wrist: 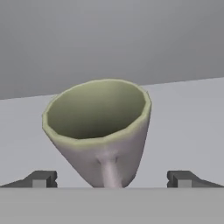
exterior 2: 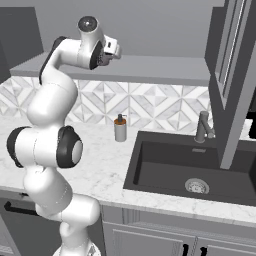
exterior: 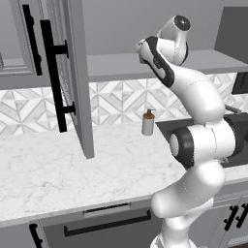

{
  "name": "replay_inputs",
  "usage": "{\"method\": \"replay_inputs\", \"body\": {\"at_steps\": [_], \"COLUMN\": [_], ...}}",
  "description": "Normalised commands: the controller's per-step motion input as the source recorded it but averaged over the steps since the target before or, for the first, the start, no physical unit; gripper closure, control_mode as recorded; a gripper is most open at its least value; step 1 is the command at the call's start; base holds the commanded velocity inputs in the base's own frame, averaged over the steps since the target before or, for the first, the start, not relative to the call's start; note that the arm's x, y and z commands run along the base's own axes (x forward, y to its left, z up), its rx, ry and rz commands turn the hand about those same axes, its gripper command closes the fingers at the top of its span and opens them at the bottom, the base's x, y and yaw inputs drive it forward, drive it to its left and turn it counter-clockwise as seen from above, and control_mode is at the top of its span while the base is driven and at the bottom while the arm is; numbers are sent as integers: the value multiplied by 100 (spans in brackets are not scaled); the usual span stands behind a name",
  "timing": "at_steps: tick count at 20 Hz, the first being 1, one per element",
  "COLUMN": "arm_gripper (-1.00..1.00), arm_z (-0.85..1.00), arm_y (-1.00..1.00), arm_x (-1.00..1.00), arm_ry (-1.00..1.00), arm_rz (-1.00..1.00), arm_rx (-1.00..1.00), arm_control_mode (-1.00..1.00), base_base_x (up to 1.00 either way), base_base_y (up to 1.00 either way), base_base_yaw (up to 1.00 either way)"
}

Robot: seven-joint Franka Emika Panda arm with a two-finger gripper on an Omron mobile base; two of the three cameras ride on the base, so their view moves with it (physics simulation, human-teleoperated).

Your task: Gather all objects into one cabinet and sort the glasses and bowls to opposite sides.

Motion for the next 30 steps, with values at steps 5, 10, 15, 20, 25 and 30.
{"method": "replay_inputs", "body": {"at_steps": [5,10,15,20,25,30], "arm_gripper": [-100,-100,-100,100,100,100], "arm_z": [-30,-15,-19,-25,-21,-14], "arm_y": [0,0,0,1,0,0], "arm_x": [14,29,14,1,0,-1], "arm_ry": [-9,-2,0,0,0,0], "arm_rz": [0,0,0,0,0,0], "arm_rx": [0,0,0,0,0,0], "arm_control_mode": [-100,-100,-100,-100,-100,-100], "base_base_x": [0,0,0,0,0,0], "base_base_y": [0,0,0,0,0,0], "base_base_yaw": [0,0,0,0,0,0]}}
